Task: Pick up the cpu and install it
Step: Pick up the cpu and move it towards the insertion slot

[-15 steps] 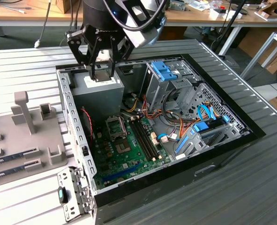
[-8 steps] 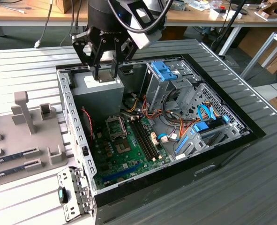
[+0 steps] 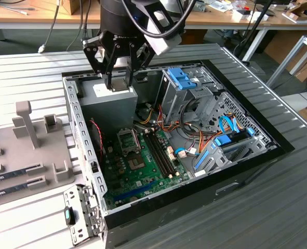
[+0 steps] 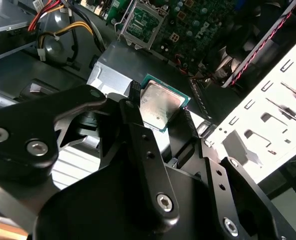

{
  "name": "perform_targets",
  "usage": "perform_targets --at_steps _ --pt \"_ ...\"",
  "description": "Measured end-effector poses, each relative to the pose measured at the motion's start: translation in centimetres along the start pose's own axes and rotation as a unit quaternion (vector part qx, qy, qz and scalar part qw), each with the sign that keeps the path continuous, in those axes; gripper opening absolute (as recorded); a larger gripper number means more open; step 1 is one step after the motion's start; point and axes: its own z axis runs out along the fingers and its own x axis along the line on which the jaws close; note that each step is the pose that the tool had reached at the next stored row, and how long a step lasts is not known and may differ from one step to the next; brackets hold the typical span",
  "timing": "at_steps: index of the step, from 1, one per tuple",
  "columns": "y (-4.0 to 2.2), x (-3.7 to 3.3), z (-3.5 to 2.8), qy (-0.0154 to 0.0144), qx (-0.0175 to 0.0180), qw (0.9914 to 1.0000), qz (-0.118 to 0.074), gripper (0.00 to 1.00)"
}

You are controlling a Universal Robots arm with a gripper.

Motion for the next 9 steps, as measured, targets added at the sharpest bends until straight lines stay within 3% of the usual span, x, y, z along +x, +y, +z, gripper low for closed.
perform_targets --at_steps 9 --pt "0.00 -0.57 0.21 0.0000 0.0001 1.00000 0.000 0.47"
